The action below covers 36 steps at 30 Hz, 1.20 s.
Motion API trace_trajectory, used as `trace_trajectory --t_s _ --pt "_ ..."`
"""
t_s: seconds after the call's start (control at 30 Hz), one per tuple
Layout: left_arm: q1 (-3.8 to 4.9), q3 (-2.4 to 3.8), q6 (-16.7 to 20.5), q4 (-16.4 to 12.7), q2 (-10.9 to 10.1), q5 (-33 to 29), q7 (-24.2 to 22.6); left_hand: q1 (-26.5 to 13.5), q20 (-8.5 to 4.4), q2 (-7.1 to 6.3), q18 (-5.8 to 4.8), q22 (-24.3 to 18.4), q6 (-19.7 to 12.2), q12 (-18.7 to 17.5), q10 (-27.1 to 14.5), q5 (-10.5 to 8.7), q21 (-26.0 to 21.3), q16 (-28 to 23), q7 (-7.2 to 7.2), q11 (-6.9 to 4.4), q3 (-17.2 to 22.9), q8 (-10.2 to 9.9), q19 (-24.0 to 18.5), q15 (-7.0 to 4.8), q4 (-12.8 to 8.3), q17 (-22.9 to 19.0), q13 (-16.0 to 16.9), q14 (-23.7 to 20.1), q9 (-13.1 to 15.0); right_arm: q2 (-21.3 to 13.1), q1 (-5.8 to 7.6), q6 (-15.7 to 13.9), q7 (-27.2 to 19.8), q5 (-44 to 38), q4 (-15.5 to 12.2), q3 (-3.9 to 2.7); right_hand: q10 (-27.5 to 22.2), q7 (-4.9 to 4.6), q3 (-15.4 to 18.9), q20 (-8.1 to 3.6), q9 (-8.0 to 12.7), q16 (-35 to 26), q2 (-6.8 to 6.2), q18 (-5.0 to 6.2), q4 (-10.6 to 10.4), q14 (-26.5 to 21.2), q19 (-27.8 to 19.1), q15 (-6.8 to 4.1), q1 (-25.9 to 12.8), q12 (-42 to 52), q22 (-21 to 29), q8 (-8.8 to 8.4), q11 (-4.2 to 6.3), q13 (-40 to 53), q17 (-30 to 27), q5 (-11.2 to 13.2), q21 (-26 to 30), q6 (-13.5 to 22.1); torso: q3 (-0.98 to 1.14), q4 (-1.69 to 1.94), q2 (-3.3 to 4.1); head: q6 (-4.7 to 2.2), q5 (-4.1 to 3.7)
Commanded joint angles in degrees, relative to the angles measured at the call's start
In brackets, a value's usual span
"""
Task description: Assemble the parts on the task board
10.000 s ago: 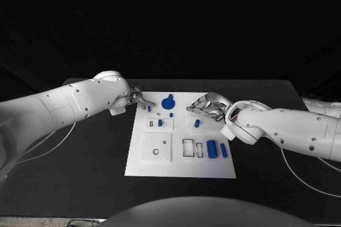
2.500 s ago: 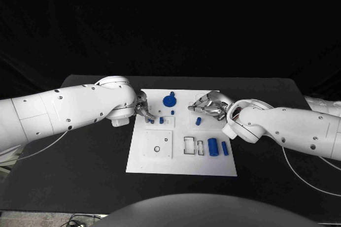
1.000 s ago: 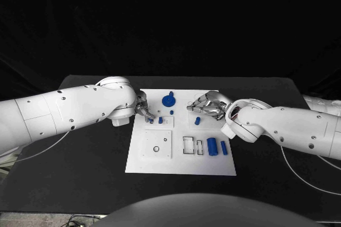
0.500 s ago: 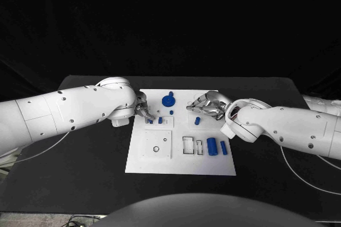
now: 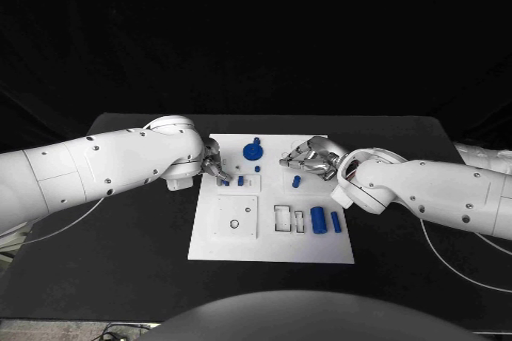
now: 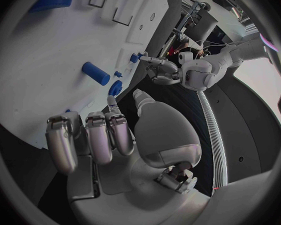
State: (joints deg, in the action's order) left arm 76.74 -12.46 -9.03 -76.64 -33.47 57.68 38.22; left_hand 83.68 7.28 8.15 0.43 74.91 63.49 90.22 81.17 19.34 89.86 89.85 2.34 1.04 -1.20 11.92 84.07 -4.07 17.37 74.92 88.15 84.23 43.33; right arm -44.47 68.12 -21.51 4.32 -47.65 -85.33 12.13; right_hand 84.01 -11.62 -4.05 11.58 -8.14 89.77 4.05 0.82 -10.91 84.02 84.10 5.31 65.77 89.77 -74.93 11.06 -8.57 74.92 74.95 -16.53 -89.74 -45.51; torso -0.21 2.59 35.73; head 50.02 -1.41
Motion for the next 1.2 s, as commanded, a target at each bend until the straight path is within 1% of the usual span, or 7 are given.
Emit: trace_trajectory --t_s 0.03,0.3,0.73,1.03,1.1,1.2 --pt "-0.02 0.01 -1.0 0.2 0.2 -0.2 -0.8 1.4 0.39 1.1 -0.43 15.1 0.1 -0.2 8.8 0.33 0.1 0.1 -0.52 -2.43 1.1 0.2 5.9 0.02 -0.6 15.1 1.9 5.8 0.0 0.0 -0.03 0.3 -0.4 -0.5 -0.1 0.0 6.0 -1.09 -0.2 0.33 -0.1 0.2 -0.05 -0.82 0.1 6.0 5.9 0.39 -0.1 0.2 -15.1 0.26 -0.28 15.1 15.1 -0.3 -0.3 0.2 0.01 -0.01 0.02 -0.02 -0.02" --pt "-0.03 0.01 -0.9 0.5 0.3 -0.2 -1.0 1.4 0.39 1.1 -0.43 15.1 0.1 -0.2 8.8 0.33 0.1 0.1 -0.52 -2.43 1.1 0.2 5.9 0.02 -0.6 15.1 1.9 5.8 0.0 0.0 -0.03 0.3 -0.4 -0.5 -0.1 0.0 6.0 -1.09 -0.2 0.33 -0.1 0.2 -0.05 -0.82 0.1 6.0 5.9 0.39 -0.1 0.2 -15.1 0.26 -0.28 15.1 15.1 -0.3 -0.3 0.2 0.04 -0.01 0.02 -0.02 -0.06" --pt "-0.09 0.01 -1.4 0.8 0.6 -0.5 -1.4 1.3 0.4 1.03 -0.43 15.1 0.1 -0.2 8.8 0.31 0.1 0.1 -0.49 -2.41 1.3 0.1 5.9 0.04 -0.6 15.1 1.9 5.8 0.0 0.0 -0.03 0.3 -0.4 -0.5 -0.1 0.0 6.0 -1.09 -0.2 0.33 -0.1 0.2 -0.05 -0.82 0.1 6.0 5.9 0.39 -0.1 0.2 -15.1 0.26 -0.28 15.1 15.1 -0.3 -0.3 0.2 0.01 0.02 0.01 -0.02 -0.13" --pt "-0.18 0.01 -2.0 0.9 0.7 -0.7 -1.3 1.2 0.39 0.87 -0.43 15.1 -0.1 -0.2 8.8 0.28 0.1 0.1 -0.42 -2.35 1.7 0.0 5.9 0.06 -0.6 15.1 1.9 5.8 0.0 0.0 -0.03 0.3 -0.4 -0.5 -0.1 0.0 6.0 -1.09 -0.2 0.33 -0.1 0.2 -0.07 -0.82 0.1 6.0 5.9 0.4 -0.1 0.2 -15.1 0.29 -0.28 15.1 15.1 -0.3 -0.3 0.2 0.03 -0.03 0.0 -0.02 -0.22" --pt "-0.2 0.01 -2.1 0.9 0.7 -0.7 -1.3 1.2 0.39 0.87 -0.43 15.1 -0.1 -0.2 8.8 0.28 0.1 0.1 -0.42 -2.35 1.7 0.0 5.9 0.06 -0.6 15.1 1.9 5.8 0.0 0.0 -0.03 0.3 -0.4 -0.5 -0.1 0.0 6.0 -1.09 -0.2 0.33 -0.1 0.2 -0.07 -0.82 0.1 6.0 5.9 0.4 -0.1 0.2 -15.1 0.29 -0.28 15.1 15.1 -0.3 -0.3 0.2 0.06 -0.03 -0.02 -0.02 -0.14" --pt "-0.22 0.0 -2.2 1.0 0.7 -0.7 -1.3 1.2 0.38 0.76 -0.43 15.1 -0.1 -0.2 8.8 0.26 0.1 0.1 -0.39 -2.32 1.8 0.0 5.9 0.08 -0.6 15.1 1.9 5.8 0.0 0.0 -0.03 0.3 -0.4 -0.5 -0.1 0.0 6.0 -1.09 -0.2 0.33 -0.1 0.2 -0.07 -0.82 0.1 6.0 5.9 0.4 -0.1 0.2 -15.1 0.29 -0.28 15.1 15.1 -0.3 -0.3 0.2 0.06 0.03 0.02 -0.02 -0.15"
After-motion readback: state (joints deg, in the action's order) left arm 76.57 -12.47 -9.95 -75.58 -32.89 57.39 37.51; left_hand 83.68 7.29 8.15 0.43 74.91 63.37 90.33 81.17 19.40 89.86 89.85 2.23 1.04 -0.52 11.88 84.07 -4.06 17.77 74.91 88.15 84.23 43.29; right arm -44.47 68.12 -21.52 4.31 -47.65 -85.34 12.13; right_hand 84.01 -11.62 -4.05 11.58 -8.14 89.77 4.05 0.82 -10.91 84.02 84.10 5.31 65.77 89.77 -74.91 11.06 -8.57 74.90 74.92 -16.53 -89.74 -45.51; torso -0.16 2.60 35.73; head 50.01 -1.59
